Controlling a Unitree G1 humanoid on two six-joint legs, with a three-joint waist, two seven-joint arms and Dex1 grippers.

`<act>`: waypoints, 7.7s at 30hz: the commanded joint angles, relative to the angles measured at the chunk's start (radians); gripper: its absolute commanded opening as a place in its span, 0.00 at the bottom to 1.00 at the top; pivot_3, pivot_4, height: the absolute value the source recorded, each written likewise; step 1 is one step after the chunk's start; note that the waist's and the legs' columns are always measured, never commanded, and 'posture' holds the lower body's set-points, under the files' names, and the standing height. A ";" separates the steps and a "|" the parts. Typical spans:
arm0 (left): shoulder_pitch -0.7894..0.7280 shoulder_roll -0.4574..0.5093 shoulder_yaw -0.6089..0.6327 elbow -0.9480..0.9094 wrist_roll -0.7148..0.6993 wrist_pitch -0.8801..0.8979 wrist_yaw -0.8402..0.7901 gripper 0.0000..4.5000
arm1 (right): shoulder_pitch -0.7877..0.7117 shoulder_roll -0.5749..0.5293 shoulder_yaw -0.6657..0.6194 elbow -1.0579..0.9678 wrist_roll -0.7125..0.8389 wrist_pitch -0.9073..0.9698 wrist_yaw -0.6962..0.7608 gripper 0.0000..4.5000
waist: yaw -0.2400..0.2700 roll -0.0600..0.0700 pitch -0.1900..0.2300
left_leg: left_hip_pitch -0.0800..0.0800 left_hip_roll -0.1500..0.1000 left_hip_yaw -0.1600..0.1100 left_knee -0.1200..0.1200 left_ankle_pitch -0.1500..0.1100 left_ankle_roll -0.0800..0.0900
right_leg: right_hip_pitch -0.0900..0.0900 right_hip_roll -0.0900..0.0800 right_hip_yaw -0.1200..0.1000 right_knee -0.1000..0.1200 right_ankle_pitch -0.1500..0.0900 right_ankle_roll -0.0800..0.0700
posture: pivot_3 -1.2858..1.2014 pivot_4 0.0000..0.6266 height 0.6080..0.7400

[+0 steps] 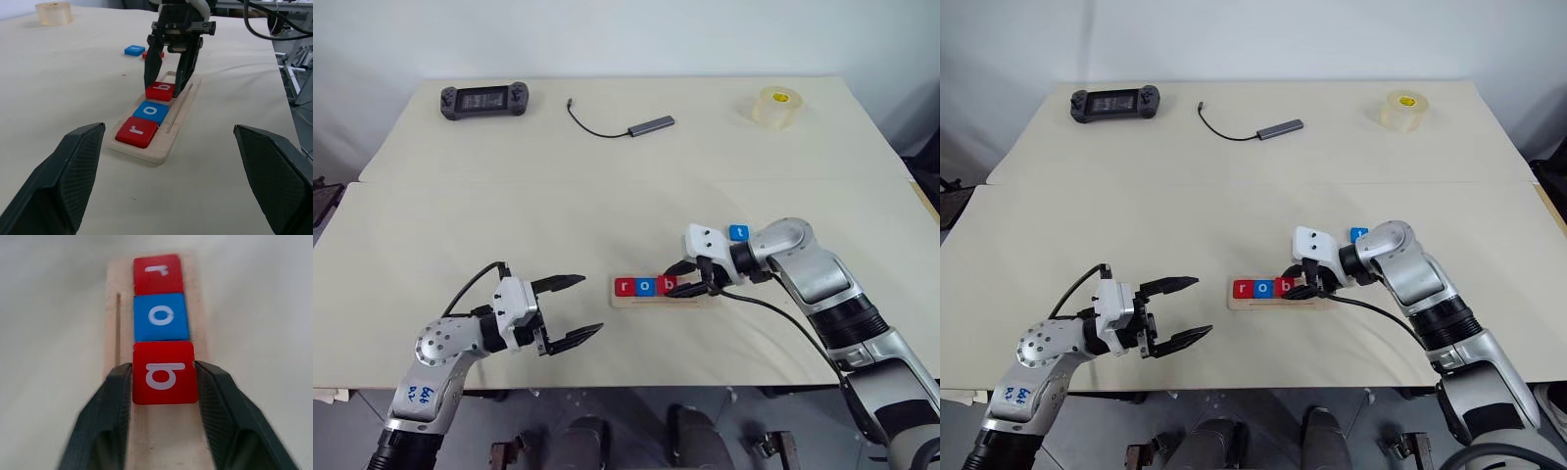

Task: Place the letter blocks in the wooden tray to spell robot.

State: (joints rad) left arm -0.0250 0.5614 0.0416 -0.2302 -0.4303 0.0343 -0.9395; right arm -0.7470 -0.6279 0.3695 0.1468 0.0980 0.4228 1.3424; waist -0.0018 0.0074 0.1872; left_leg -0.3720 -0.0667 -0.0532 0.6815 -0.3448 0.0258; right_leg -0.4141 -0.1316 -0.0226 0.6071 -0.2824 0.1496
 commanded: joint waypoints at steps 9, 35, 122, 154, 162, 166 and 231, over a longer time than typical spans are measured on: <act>-0.007 0.000 0.011 -0.031 -0.005 -0.007 0.015 1.00 | 0.022 -0.067 -0.101 -0.083 0.054 0.019 -0.010 1.00 | 0.004 0.000 0.000 | 0.000 0.000 0.000 0.000 0.000 0.000 | 0.000 0.000 0.000 0.000 0.000 0.000 | 0.52 0.24 1.00; -0.036 -0.004 0.005 -0.015 -0.003 -0.003 0.011 1.00 | 0.083 -0.045 -0.087 -0.111 0.027 0.027 -0.099 0.00 | 0.001 0.000 0.000 | 0.000 0.000 0.000 0.000 0.000 0.000 | 0.000 0.000 0.000 0.000 0.000 0.000 | 0.52 0.24 1.00; -0.056 -0.022 0.037 0.044 -0.008 -0.018 0.005 1.00 | 0.246 0.211 -0.595 -0.466 0.255 0.918 -1.245 0.96 | 0.022 0.001 -0.001 | 0.000 -0.001 0.002 -0.001 0.000 0.001 | -0.001 0.000 0.002 0.003 0.000 -0.001 | 0.52 0.24 1.00; -0.152 -0.057 -0.034 0.136 -0.025 0.016 -0.111 1.00 | 0.559 0.272 -0.710 -0.977 0.248 1.159 -1.204 0.61 | 0.002 0.001 -0.001 | 0.001 0.000 0.003 -0.002 -0.001 0.001 | -0.002 0.001 0.004 0.004 -0.001 -0.001 | 0.52 0.24 1.00; -0.123 -0.052 -0.013 0.119 -0.020 -0.001 -0.095 1.00 | 0.685 -0.243 -0.707 -0.847 0.324 0.691 -0.677 0.81 | 0.007 0.001 -0.001 | 0.000 -0.001 0.003 -0.002 -0.001 0.003 | 0.000 0.001 0.003 -0.001 0.000 -0.001 | 0.52 0.24 1.00; -0.115 -0.046 0.002 0.114 -0.017 -0.008 -0.092 1.00 | 0.730 -0.439 -0.641 -0.626 0.238 0.238 -0.396 0.81 | 0.006 -0.001 0.000 | 0.001 0.000 0.005 -0.002 -0.001 0.004 | 0.001 0.001 0.003 -0.002 0.000 0.001 | 0.52 0.24 1.00; -0.024 -0.040 -0.003 -0.034 -0.002 -0.023 0.033 1.00 | 0.111 -0.202 -0.144 -0.138 0.059 0.074 -0.018 0.86 | 0.004 0.000 0.000 | 0.000 0.000 0.003 0.000 -0.002 0.001 | 0.000 0.000 0.001 -0.003 0.001 0.001 | 0.52 0.24 1.00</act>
State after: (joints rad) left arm -0.0501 0.5242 0.0373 -0.2312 -0.4325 0.0235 -0.9092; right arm -0.6495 -0.8097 0.2573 0.0400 0.1417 0.4913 1.3281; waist 0.0024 0.0070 0.1873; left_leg -0.3717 -0.0660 -0.0496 0.6818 -0.3465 0.0273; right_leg -0.4139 -0.1315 -0.0214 0.6047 -0.2817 0.1509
